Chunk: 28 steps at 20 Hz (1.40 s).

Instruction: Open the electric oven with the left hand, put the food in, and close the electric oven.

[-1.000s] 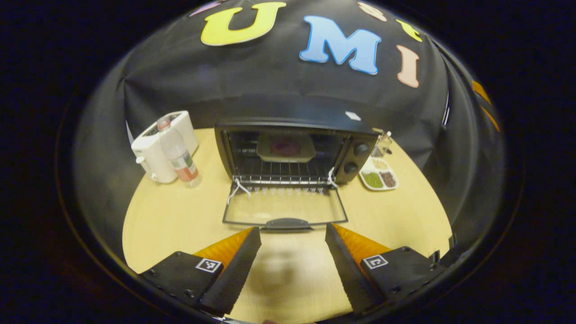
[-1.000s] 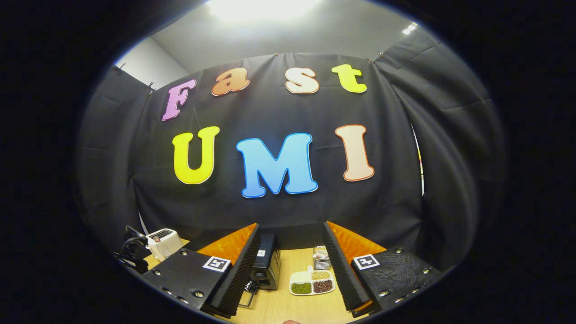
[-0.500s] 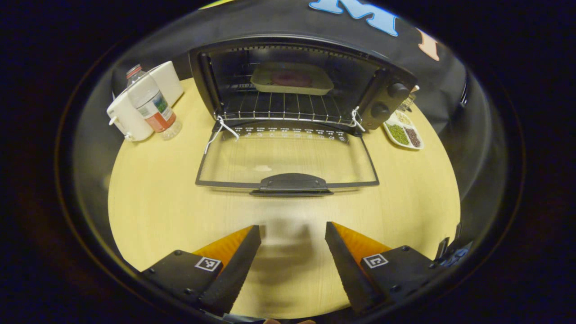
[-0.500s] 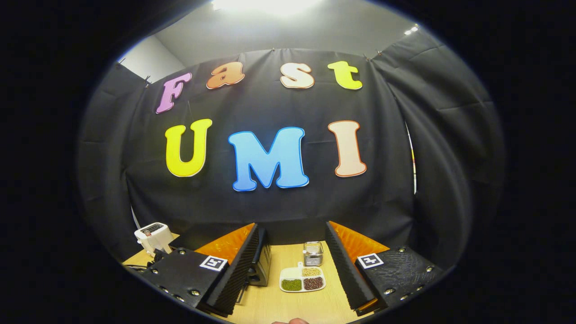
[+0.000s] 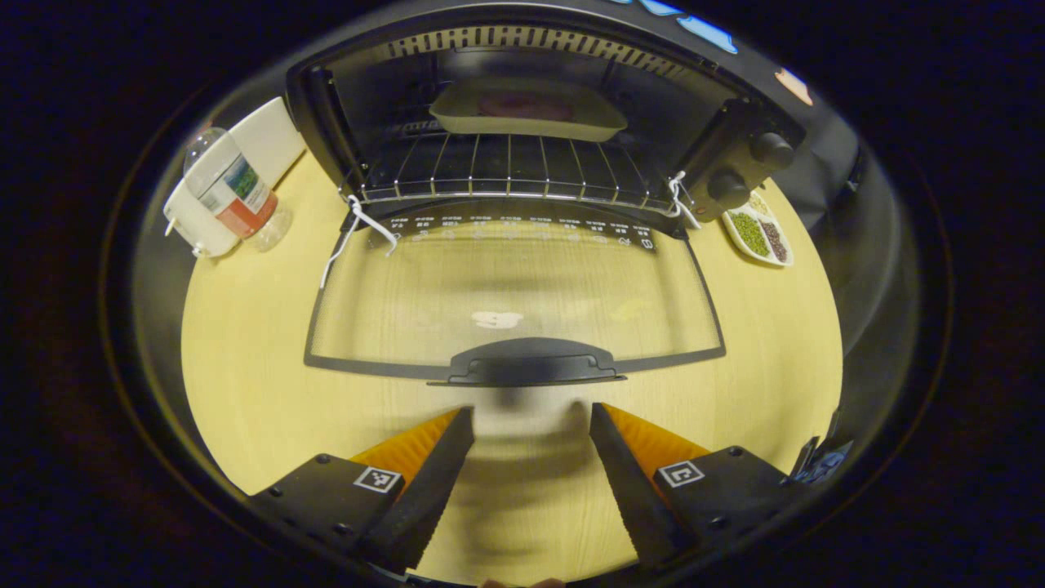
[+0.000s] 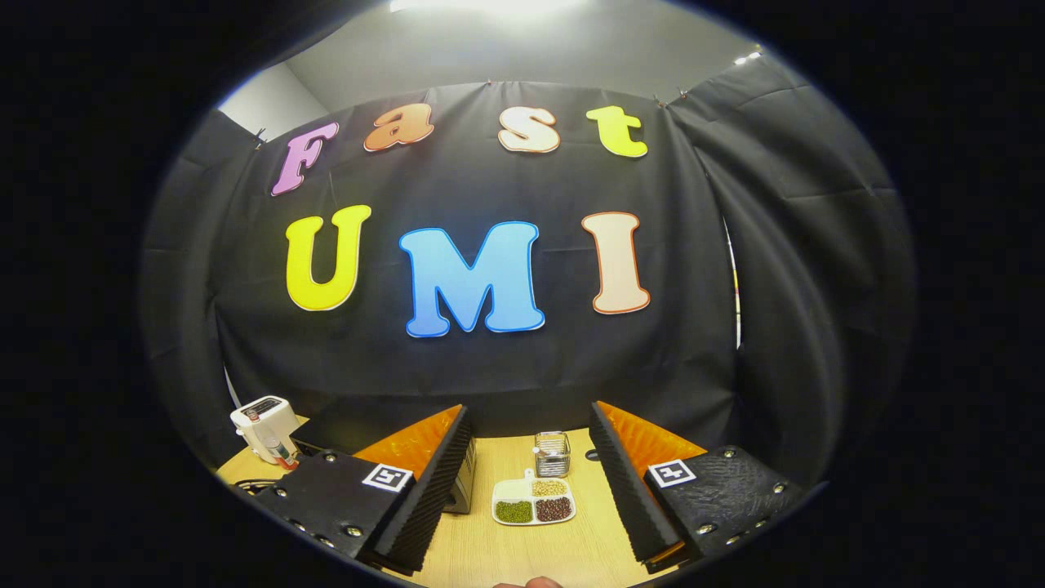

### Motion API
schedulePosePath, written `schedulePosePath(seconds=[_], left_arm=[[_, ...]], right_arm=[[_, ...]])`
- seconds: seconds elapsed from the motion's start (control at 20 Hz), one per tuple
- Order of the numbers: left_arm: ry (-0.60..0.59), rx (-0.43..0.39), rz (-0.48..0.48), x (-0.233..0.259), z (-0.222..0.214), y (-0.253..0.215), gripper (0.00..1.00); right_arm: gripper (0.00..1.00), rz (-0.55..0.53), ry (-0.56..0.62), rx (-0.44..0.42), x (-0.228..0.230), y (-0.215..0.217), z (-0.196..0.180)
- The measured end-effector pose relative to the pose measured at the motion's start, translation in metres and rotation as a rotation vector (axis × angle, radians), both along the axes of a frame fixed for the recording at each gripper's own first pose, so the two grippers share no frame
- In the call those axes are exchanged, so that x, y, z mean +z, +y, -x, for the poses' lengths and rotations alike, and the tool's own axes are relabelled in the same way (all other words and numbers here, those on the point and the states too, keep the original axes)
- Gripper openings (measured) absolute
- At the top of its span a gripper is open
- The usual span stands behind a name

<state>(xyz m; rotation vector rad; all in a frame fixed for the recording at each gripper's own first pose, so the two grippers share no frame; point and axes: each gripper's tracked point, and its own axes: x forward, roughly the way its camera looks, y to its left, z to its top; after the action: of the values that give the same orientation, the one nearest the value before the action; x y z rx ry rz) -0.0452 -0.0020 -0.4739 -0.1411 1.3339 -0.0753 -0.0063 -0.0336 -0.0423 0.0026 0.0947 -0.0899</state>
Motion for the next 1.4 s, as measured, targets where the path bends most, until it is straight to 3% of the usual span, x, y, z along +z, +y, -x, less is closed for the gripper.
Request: schedulePosePath(seconds=[0.65, 1.4], left_arm=[[-0.008, -0.043, -0.037, 0.0, -0.011, 0.001, 1.0], [-0.175, -0.021, -0.018, 0.071, -0.014, 0.003, 0.98]], right_arm=[[0.9, 0.001, 0.011, -0.014, -0.005, -0.002, 0.003], [0.9, -0.023, 0.0, 0.022, 0.004, 0.013, -0.003]])
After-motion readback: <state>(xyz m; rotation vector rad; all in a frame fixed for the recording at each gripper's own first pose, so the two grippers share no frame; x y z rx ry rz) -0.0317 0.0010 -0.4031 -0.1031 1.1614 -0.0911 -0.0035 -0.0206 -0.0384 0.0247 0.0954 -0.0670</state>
